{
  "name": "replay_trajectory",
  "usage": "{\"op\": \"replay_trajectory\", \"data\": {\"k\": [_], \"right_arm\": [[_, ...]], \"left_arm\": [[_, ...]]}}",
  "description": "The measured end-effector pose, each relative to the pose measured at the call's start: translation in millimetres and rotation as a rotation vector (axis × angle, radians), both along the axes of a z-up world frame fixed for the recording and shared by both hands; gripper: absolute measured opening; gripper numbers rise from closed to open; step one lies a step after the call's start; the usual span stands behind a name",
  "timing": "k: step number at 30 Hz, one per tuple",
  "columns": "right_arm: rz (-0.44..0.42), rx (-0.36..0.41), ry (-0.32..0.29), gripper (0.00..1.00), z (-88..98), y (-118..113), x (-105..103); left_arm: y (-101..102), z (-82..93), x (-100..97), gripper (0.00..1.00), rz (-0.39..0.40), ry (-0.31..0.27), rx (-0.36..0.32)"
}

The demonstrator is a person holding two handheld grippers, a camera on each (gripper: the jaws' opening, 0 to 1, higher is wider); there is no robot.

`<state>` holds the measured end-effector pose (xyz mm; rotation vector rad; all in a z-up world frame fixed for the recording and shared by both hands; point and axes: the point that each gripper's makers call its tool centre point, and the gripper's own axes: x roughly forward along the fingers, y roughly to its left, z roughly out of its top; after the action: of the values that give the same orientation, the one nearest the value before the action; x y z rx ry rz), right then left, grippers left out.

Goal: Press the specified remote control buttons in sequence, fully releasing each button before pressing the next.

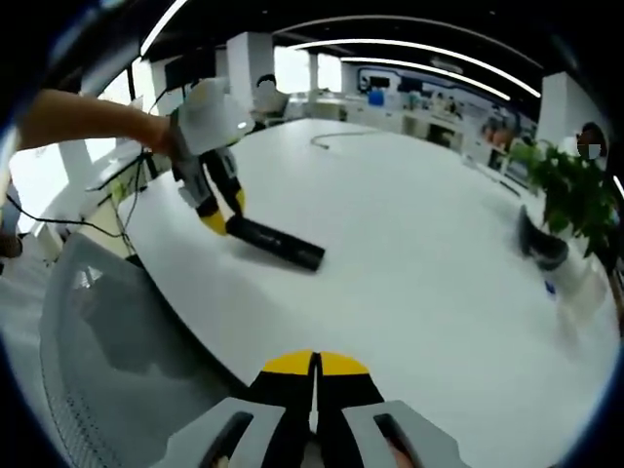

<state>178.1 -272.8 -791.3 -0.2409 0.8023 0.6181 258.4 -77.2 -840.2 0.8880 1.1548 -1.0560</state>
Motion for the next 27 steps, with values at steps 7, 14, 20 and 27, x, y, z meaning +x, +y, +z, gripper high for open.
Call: {"op": "replay_trajectory", "data": {"k": [7,14,20,27], "right_arm": [[-0.013,0.013,0.041,0.00,-2.6,1,-1],[-0.035,-0.026,0.056,0.00,-8.1,-5,-3],[-0.039,-0.046,0.084,0.00,-13.5,-6,-5],[-0.060,-0.048,0.151,0.00,-21.3,-8,-10]], "left_arm": [[-4,2.2,-18.0,0.22,0.011,-0.005,-0.015],[-6,-4.6,-37.9,0.22,0.018,-0.003,-0.035],[-7,-10.7,-49.7,0.22,0.008,0.001,-0.035],[-6,-15.3,-60.7,0.22,-0.007,0.009,-0.049]]}}
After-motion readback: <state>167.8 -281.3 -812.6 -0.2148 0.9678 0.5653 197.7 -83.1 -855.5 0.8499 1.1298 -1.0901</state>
